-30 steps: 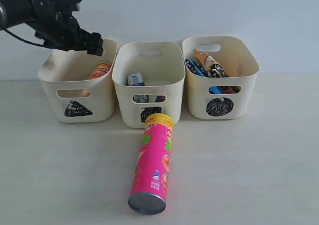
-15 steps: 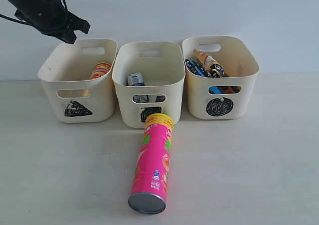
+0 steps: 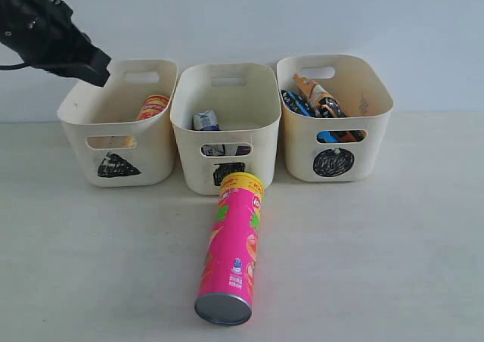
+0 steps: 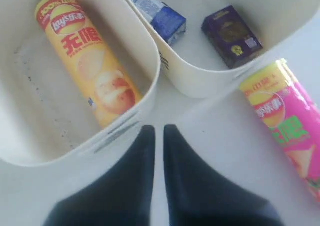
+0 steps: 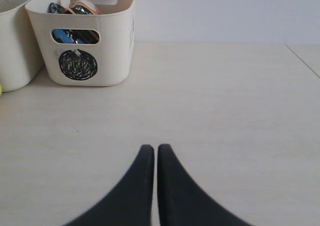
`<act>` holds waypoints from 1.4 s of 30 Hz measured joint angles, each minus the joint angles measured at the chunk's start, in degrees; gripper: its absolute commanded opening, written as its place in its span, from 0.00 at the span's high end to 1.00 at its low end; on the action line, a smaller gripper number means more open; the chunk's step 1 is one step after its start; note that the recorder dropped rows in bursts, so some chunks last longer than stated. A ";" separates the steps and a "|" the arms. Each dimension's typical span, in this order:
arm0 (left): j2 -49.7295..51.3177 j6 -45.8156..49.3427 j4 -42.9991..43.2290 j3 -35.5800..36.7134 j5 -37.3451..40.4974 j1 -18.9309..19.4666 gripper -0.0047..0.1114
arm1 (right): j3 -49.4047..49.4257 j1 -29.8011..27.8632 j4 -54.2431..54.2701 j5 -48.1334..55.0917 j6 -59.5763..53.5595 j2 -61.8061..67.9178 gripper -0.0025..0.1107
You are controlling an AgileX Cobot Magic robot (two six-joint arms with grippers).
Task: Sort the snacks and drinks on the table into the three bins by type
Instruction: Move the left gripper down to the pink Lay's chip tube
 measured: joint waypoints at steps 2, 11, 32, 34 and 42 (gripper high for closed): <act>-2.63 0.52 -1.54 3.04 0.92 0.00 0.92 | 0.00 0.00 0.00 0.00 0.00 0.00 0.98; -6.01 -14.42 11.24 8.59 3.22 -12.73 0.92 | 0.00 0.00 0.00 0.00 0.00 0.00 0.98; -1.72 -35.84 19.37 8.37 8.83 -31.15 0.92 | 0.00 0.00 0.00 0.00 0.00 0.00 0.98; -0.27 -36.74 19.95 8.12 8.83 -31.45 0.88 | 0.00 0.00 0.00 0.00 0.00 0.00 0.98; 5.88 -38.01 19.95 7.38 7.46 -31.50 0.20 | 0.00 0.00 0.00 0.00 0.00 0.00 0.98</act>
